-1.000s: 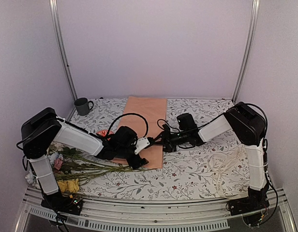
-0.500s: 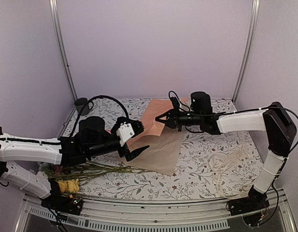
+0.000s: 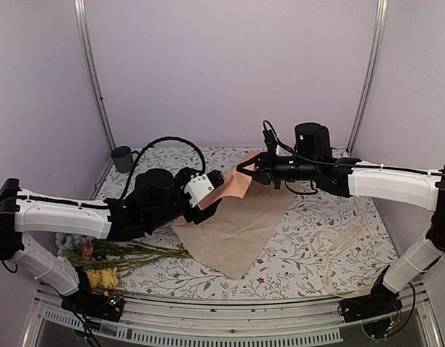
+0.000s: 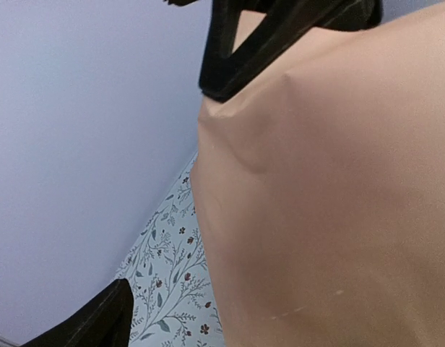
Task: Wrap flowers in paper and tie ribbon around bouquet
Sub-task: Pass from the right arm to the left
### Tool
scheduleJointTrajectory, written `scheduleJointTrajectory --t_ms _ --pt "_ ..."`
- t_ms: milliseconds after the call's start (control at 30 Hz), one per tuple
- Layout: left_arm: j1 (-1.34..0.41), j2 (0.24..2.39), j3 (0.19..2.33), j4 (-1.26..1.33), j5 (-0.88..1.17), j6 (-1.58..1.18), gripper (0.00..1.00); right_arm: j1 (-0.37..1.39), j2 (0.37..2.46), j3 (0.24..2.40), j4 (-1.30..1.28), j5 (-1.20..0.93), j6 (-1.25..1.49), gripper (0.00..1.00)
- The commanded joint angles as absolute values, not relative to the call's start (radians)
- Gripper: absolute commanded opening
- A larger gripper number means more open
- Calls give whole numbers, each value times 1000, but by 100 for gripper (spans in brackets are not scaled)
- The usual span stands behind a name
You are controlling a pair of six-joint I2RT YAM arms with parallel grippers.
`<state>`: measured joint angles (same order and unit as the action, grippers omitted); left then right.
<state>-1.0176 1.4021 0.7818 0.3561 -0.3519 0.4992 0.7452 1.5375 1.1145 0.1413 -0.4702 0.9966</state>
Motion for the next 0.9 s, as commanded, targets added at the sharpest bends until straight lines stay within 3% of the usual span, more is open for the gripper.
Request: scheduleJointTrajectory --t_ms 0,67,133,167,200,300,367,533,867 --pt "-986 1433 798 412 -260 411 60 752 1459 1169 5 -418 914 0" --pt "-983 1440 812 394 -174 367 36 752 1443 1177 -22 -409 896 0" --pt "-936 1440 803 426 -69 250 1 752 1439 1201 -71 -389 857 0" --pt "-886 1439 786 465 -10 158 0 752 1441 1202 -95 -380 835 0" --pt "-836 1442 766 508 31 52 0 745 1446 1235 -114 -382 799 10" --pt "-754 1466 726 588 23 -184 0 693 1434 1234 -170 -387 692 63" --pt "-735 1475 684 652 -25 -317 0 642 1410 1219 -201 -380 648 81" --pt "-655 1506 588 802 -50 -689 0 575 1354 1146 -234 -354 541 97" --pt "-593 1486 397 872 -197 -1121 0 546 1489 1094 -301 -280 439 91"
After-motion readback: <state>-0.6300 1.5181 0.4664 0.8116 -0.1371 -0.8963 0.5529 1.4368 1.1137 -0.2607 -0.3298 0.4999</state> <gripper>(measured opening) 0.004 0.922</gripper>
